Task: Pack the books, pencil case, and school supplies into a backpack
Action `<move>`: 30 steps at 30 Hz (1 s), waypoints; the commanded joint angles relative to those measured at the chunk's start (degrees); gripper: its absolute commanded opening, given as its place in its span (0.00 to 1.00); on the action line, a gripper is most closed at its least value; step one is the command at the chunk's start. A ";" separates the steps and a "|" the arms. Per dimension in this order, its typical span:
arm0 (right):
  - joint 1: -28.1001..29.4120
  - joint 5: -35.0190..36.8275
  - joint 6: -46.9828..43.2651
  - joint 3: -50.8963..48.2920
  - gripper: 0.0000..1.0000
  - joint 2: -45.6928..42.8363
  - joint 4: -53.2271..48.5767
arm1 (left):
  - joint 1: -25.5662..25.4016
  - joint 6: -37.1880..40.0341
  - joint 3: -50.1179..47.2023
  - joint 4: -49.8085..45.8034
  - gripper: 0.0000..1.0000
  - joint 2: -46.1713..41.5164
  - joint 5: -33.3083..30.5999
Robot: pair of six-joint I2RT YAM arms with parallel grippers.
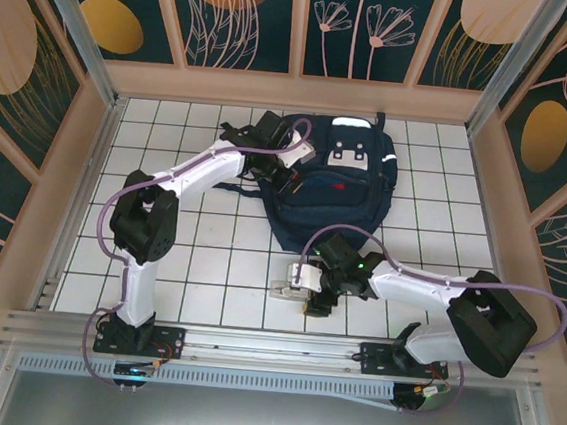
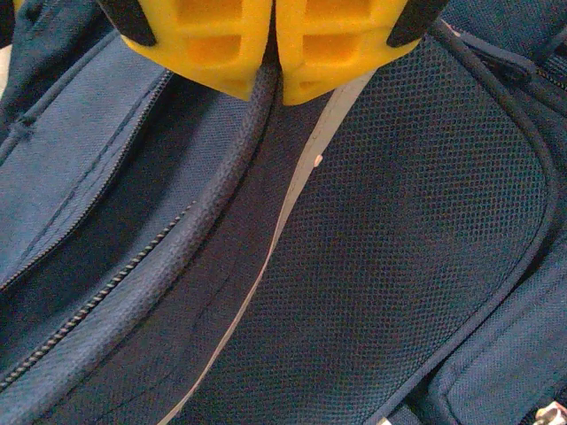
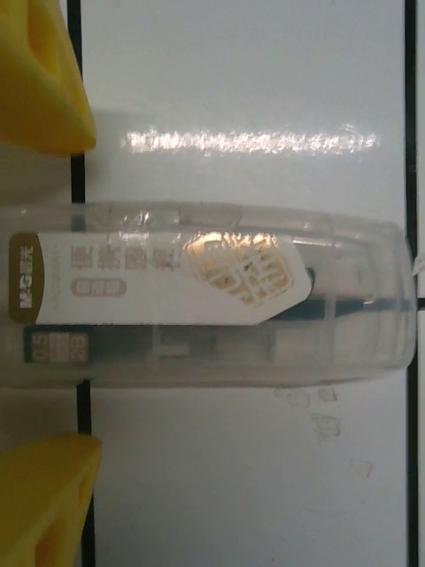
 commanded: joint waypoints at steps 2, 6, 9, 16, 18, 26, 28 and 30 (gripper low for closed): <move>0.34 3.92 1.40 1.83 0.65 2.87 -1.23 | 0.51 -1.57 -0.83 -0.03 0.00 -3.02 2.97; 0.34 3.90 -1.19 3.82 0.62 5.11 -5.55 | 0.50 -1.19 -1.04 0.32 0.00 -3.34 3.80; 0.42 1.91 -1.36 4.07 0.54 5.79 -6.26 | 0.50 -0.73 -0.36 -0.41 0.00 -2.95 4.05; -2.05 -5.76 2.75 4.25 0.39 -0.81 -5.50 | 0.62 -1.81 1.96 -1.32 0.00 -3.36 6.38; -3.22 -6.35 5.43 3.44 0.39 -4.84 -3.80 | 0.60 -2.30 3.02 -1.66 0.00 -3.67 6.80; -10.29 -4.95 24.14 -2.67 0.36 -24.61 8.69 | 0.62 -4.37 9.56 -2.99 0.00 -4.48 9.90; -11.21 -4.02 28.17 -3.76 0.36 -28.36 10.01 | 0.57 -5.64 11.43 -3.15 0.00 -4.28 10.66; -11.55 -2.44 33.33 -4.81 0.35 -31.67 11.43 | 0.50 -6.70 13.27 -3.34 0.00 -3.71 10.72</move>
